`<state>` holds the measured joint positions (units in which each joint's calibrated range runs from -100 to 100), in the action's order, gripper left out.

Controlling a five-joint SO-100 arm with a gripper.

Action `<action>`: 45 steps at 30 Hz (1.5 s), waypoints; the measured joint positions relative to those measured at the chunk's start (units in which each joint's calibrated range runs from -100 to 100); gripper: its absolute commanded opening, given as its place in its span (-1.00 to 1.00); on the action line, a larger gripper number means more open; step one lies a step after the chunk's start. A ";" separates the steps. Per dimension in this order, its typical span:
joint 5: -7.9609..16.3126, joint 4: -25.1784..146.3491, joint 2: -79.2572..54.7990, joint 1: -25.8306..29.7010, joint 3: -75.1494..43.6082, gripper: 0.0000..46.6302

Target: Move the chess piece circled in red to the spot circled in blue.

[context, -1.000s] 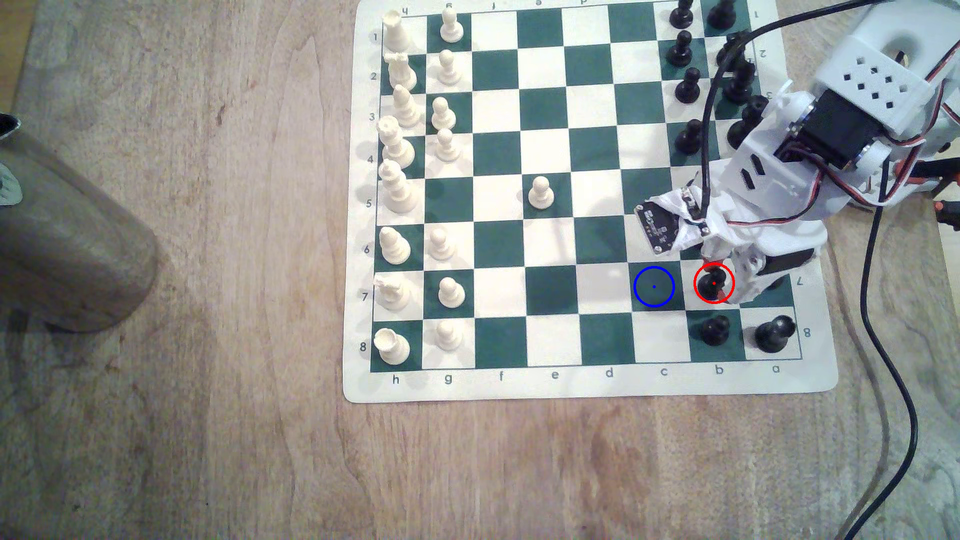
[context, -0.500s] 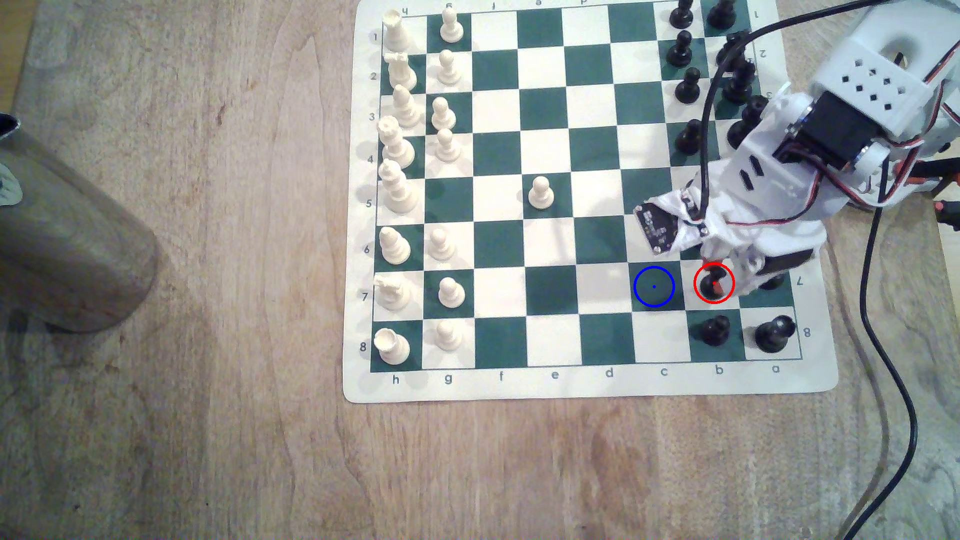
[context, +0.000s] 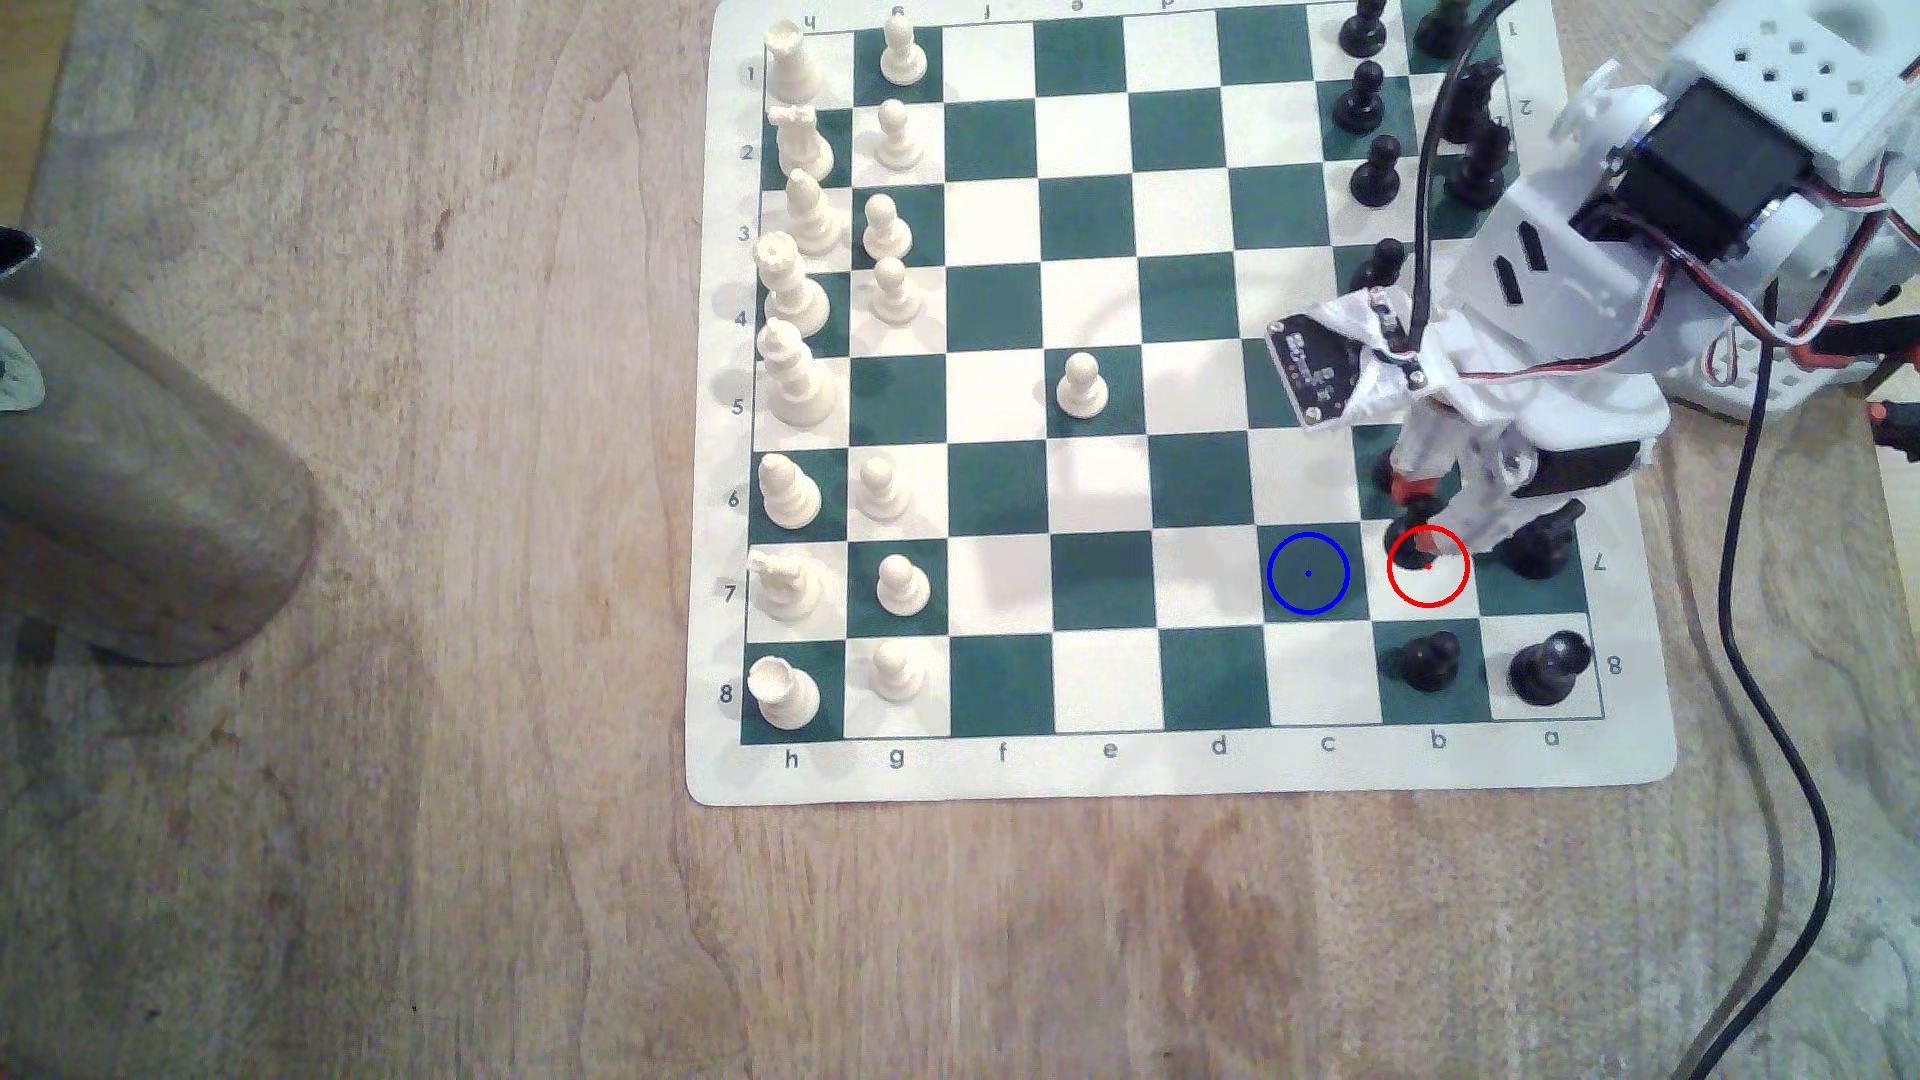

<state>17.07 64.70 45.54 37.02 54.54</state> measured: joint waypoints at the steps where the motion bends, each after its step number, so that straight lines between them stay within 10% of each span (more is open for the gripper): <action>1: -0.15 -0.16 -1.01 -0.52 -0.72 -0.93; 16: -0.59 -8.69 -25.72 -5.31 -10.30 -0.93; 38: -2.20 -11.39 -25.81 -6.34 -5.87 -0.89; 45: -2.20 -11.39 -25.64 -6.42 -5.87 -0.35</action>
<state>14.87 53.31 19.90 30.60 48.67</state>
